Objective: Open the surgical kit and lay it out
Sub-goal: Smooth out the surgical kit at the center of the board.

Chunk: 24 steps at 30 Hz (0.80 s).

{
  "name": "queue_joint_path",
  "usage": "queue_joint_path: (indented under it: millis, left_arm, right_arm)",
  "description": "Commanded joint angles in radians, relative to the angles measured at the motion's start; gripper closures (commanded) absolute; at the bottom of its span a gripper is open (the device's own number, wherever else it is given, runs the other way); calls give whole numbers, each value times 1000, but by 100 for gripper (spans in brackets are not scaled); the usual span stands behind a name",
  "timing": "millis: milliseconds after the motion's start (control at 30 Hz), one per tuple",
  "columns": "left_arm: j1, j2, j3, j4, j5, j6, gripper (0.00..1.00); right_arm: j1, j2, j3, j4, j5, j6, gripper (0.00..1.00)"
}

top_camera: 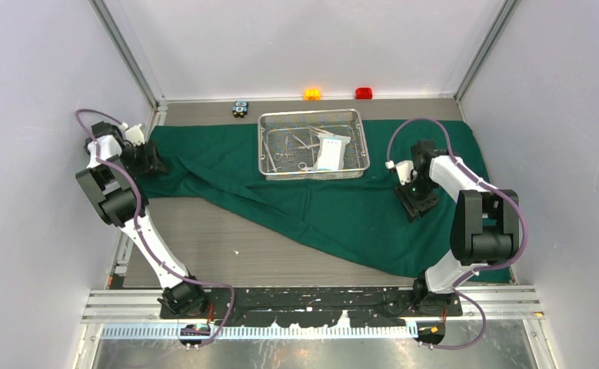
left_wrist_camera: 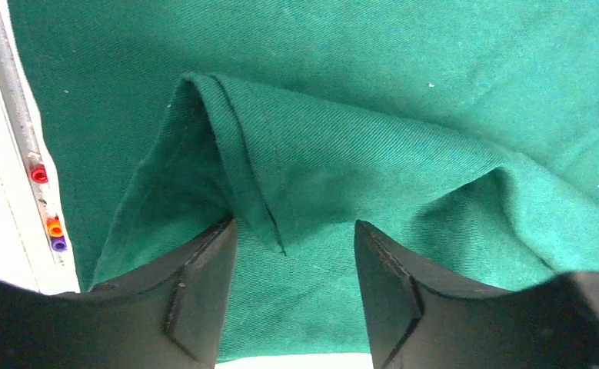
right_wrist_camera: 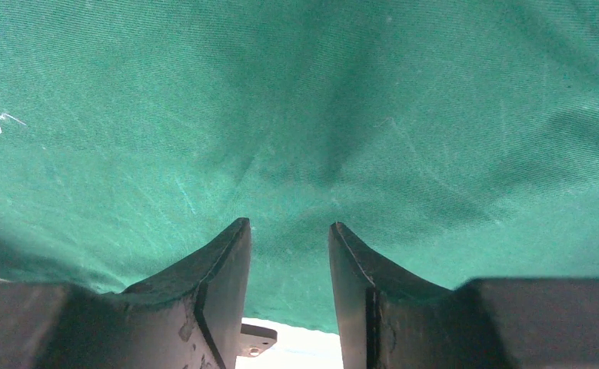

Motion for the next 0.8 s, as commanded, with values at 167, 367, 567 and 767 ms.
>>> queue_joint_path:
  millis: [167,367,567,767]
  left_arm:
    - [4,-11,21,50,67,3,57]
    - [4,-13,41,25,72,16,78]
    - [4,-48,48,-5,62,47,99]
    - [5,-123,24,-88,26,126,100]
  right_arm:
    - [7,-23,-6,2,7,16,54]
    - [7,-23,-18,5,16,15,54]
    - [7,-19,-13,3,17,15,55]
    - [7,-30,-1,-10,17,14,55]
